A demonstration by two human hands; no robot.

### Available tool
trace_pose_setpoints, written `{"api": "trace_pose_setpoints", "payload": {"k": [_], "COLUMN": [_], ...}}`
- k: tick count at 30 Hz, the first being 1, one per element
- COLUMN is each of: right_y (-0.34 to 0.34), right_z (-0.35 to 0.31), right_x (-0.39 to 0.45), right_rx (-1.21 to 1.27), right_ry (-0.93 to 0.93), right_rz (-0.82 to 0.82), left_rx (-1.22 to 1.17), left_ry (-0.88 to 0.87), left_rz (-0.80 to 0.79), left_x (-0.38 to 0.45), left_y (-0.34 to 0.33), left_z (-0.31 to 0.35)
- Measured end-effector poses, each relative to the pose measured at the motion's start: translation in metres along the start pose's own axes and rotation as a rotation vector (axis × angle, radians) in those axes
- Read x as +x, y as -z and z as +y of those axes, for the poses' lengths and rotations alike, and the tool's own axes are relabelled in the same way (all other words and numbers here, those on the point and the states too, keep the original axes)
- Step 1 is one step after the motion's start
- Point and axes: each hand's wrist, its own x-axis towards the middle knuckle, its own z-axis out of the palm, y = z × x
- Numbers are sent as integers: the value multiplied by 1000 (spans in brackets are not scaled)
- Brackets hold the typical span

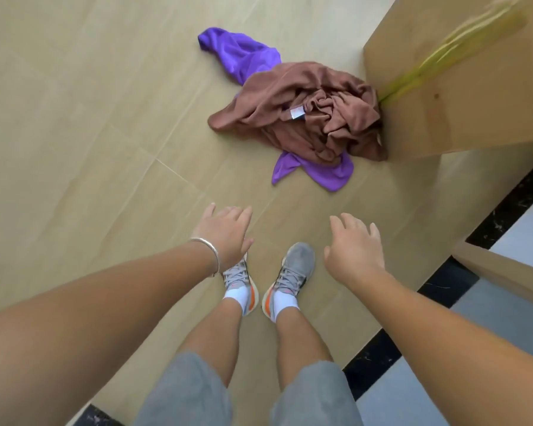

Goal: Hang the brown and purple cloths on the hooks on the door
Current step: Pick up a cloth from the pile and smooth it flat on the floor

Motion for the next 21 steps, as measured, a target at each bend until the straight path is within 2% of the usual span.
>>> {"api": "trace_pose_setpoints", "payload": {"k": [6, 11, 15, 18, 21], "right_y": [-85, -138, -160, -168, -175], "right_z": [7, 25, 39, 50, 58], "right_x": [106, 187, 244, 276, 301], "right_rx": [-30, -76, -60, -38, -42], "right_ry": [-42, -66, -91, -83, -64], "right_rz": [-14, 60, 183, 215, 256], "left_rx": [-12, 47, -16, -106, -86], "left_ry": [32, 3, -17, -84, -149], "left_rz": [85, 131, 241, 312, 392], "left_x": [129, 226, 288, 321, 347], "left_y": [-80, -127, -146, -149, -156], "left_z": [-12, -23, -18, -14, -12]}}
